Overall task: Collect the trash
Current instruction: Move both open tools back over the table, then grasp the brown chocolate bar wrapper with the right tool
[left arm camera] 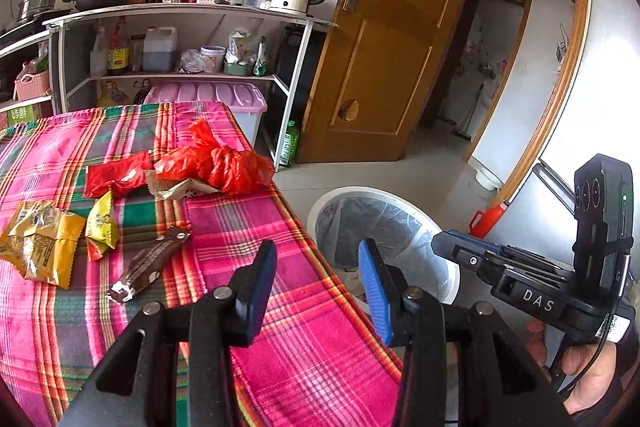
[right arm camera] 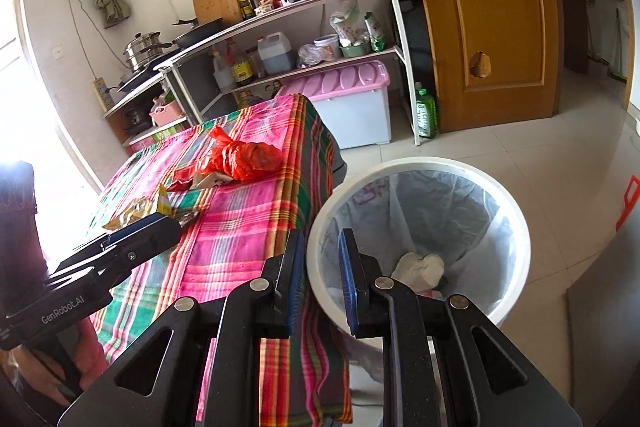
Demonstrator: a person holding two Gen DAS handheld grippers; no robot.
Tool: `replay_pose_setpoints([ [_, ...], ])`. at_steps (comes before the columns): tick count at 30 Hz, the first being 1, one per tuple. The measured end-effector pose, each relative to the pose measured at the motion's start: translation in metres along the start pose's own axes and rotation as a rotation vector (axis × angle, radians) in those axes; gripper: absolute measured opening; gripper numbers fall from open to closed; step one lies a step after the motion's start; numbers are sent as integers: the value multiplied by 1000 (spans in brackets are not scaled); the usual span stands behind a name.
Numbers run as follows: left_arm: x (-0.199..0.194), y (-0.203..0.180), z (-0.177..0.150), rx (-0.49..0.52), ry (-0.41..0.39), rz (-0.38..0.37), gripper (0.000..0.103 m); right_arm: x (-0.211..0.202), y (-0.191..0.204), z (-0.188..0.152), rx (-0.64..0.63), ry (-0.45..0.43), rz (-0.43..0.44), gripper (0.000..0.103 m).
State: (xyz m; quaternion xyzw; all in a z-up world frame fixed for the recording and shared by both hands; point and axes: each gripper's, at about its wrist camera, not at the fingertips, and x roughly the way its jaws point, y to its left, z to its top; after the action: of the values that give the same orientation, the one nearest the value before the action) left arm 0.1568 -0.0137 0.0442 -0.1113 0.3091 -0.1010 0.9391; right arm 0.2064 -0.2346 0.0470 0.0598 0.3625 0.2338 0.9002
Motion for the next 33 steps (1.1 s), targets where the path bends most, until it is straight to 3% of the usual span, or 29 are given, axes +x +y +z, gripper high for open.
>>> replay_pose_setpoints([
  [9,-22,30,-10,-35,-29,63,44,7,26,-3,-37,20,43,27],
  [27,-56,113,-24,-148,-70,201,44,47,88,-4,-119,102,108,28],
  [33,-62,140,-26,-183,-75,239,44,69,112,-5,-132,133,141,37],
])
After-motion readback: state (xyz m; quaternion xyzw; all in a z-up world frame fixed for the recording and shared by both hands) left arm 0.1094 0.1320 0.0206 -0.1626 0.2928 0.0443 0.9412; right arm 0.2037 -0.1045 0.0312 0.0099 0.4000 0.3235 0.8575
